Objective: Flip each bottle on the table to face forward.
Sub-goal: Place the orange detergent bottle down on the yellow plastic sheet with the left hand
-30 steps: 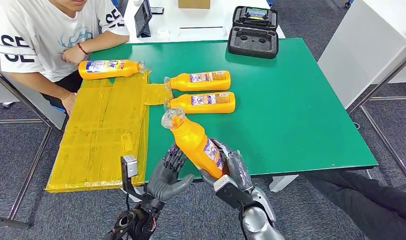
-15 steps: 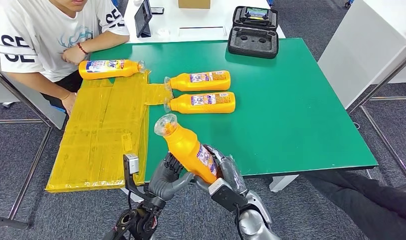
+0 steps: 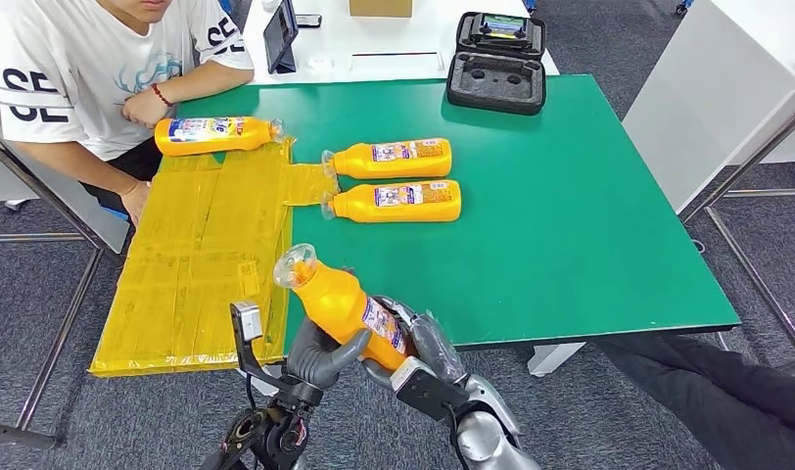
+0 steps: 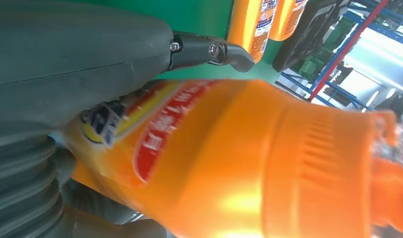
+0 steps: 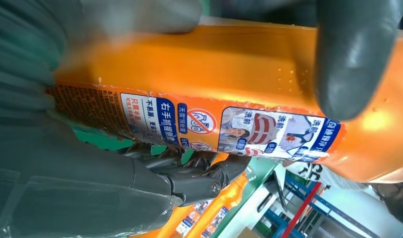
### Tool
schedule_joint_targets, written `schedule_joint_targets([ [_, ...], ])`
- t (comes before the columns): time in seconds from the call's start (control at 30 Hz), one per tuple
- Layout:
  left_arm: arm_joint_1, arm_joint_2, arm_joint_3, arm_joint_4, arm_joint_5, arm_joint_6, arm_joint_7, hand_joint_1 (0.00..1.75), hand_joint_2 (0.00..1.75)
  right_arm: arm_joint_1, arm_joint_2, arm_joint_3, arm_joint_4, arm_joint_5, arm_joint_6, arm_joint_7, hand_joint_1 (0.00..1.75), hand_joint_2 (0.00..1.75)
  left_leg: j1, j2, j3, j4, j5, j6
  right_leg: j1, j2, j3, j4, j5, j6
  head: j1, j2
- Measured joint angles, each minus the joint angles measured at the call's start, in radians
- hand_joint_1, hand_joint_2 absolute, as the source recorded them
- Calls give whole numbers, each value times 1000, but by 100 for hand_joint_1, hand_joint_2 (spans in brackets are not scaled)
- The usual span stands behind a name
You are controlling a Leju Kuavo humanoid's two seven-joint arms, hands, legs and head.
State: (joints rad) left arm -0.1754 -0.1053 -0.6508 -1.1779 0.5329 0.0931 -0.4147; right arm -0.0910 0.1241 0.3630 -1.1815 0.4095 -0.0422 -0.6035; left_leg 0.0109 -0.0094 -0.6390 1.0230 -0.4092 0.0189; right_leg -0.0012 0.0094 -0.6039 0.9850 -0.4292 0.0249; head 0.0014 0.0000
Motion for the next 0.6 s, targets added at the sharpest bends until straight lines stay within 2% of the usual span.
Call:
schedule_joint_targets([
  [0.47, 8, 2, 0, -1, -18, -7, -19, 0, 175, -18, 0, 6, 47, 0, 11, -14, 175, 175, 0, 0, 0, 0, 0, 0, 0, 0, 0, 0, 0, 0, 0, 0],
  [0.5, 9, 2, 1, -1, -18, -7, -19, 9, 175, -20, 0, 6, 49, 0, 11, -15, 175, 175, 0, 0, 0, 0, 0, 0, 0, 0, 0, 0, 0, 0, 0, 0],
  [0.6, 10, 2, 1, -1, -18, -8, -20, 137, 175, -22, 0, 6, 56, 0, 11, -16, 175, 175, 0, 0, 0, 0, 0, 0, 0, 0, 0, 0, 0, 0, 0, 0],
])
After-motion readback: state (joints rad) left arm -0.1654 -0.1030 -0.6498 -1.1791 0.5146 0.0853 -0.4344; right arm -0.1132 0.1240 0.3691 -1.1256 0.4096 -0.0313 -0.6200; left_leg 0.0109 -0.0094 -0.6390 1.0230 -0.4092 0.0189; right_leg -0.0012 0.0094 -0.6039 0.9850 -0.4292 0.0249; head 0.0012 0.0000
